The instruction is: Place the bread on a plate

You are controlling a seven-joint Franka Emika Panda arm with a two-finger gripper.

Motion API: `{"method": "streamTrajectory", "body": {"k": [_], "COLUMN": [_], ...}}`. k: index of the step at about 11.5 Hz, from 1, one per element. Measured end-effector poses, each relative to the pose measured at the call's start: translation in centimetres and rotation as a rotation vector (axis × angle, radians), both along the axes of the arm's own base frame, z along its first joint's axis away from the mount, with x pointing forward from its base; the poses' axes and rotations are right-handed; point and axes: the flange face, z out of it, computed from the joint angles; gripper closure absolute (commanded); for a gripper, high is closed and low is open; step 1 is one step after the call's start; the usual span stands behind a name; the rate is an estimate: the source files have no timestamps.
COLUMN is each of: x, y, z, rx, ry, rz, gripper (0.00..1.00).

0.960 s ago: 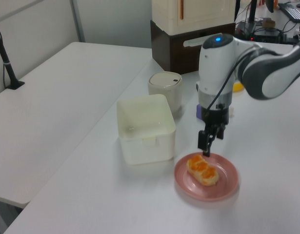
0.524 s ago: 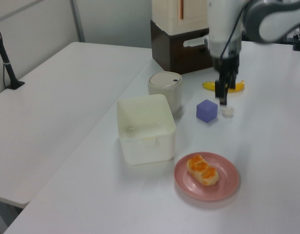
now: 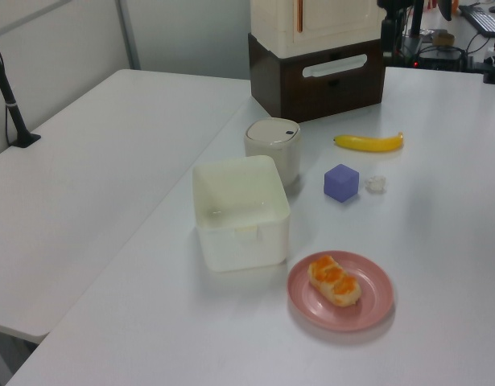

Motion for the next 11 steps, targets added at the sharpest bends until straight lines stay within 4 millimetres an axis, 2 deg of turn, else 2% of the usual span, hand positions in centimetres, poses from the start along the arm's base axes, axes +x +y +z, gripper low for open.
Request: {"method": "streamTrajectory", "body": {"k": [1,3,6,11], "x": [0.1,0.8,1.4,2.9], "y": [-1.1,-1.7,-1.2,0.5], "z": [-0.2,-0.5,-0.4,-1.8], "rx": [0.003,0.007,0.015,0.033], "ry": [0.003,0.002,-0.015,-0.03], "rz": [-0.016,-0.061,-0.127,-0.107], "gripper": [0.0,0.0,0.0,0.0]}}
